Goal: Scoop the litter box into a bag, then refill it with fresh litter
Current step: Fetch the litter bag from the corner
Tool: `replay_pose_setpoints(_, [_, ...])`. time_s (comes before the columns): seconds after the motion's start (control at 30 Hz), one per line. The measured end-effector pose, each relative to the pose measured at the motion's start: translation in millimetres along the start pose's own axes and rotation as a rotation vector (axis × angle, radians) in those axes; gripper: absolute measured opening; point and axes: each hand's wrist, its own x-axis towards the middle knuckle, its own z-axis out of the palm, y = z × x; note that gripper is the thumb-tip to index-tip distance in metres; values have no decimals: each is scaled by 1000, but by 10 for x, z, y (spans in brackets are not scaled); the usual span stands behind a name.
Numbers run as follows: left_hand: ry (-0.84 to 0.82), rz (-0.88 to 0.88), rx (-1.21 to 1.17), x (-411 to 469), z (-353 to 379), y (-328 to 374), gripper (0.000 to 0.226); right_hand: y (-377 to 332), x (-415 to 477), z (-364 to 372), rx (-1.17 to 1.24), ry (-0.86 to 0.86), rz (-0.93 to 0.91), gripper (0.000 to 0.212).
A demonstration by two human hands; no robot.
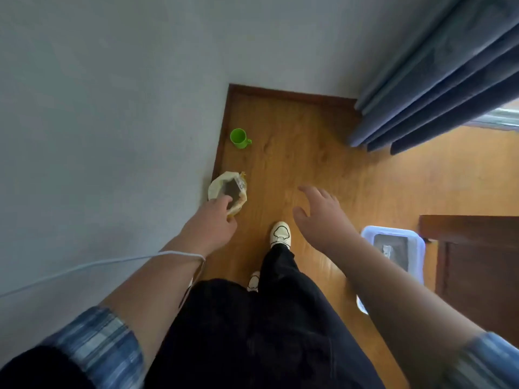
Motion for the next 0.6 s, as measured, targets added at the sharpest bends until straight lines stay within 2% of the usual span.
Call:
replay_pose_setpoints(0.23, [-62,-285,-269,1633,789,-643,48,146,1989,934,-60,-181,-8,54])
replay_pose_setpoints(0.33, [-17,-508,-413,2278,1329,-1136,32,350,2700,1550,-81,-226,6,46])
replay_pose_setpoints(0.5, [-11,-993,-885,3007,2183,-1850,38,662,3634,2491,-103,-234,49,46])
replay_pose_setpoints(0.6, [42,-1089,-1054,3300,2574,-2143,42,721,4035,2913,-54,-207,30,57])
